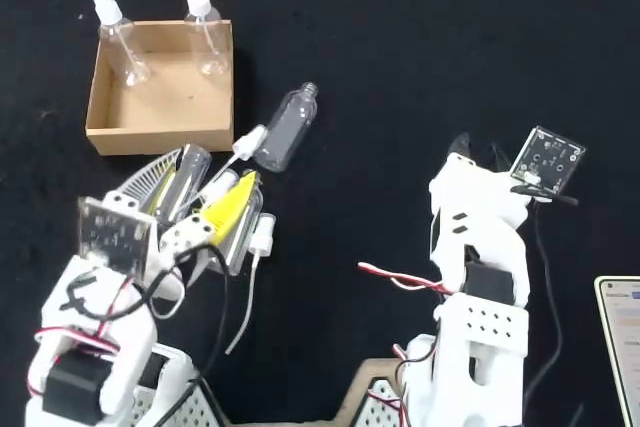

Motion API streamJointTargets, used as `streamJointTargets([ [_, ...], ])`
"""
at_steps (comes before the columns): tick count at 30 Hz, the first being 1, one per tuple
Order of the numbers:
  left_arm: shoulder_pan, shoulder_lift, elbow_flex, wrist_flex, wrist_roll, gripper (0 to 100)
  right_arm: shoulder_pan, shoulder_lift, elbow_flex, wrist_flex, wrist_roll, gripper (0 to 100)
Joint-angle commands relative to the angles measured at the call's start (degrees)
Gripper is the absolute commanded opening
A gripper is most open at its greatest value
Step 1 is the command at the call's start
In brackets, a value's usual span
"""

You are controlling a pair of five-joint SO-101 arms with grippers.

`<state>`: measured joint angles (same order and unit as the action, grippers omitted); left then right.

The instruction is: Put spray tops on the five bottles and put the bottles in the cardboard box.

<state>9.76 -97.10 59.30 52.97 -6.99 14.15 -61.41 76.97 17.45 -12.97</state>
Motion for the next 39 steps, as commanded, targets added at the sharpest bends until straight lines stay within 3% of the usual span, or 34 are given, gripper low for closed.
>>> streamJointTargets([
  [1,-0.6,15.1,-13.0,3.3,-2.0,29,0.6,-1.0,-1.7,-1.6,-0.4,13.8],
  [9,-0.7,42.2,-32.0,10.0,-5.1,29,0.6,-1.0,-1.5,-1.6,-0.5,13.8],
  [16,-7.2,60.7,-42.9,10.0,-5.2,30,0.6,-1.0,-1.5,-1.6,-0.5,13.8],
  [34,2.2,90.5,-57.5,9.8,-11.6,30,0.6,-1.0,-1.5,-1.6,-0.5,13.8],
  [39,2.2,96.4,-59.0,3.5,-11.3,29,0.6,-1.0,-1.5,-1.6,-0.5,13.8],
])
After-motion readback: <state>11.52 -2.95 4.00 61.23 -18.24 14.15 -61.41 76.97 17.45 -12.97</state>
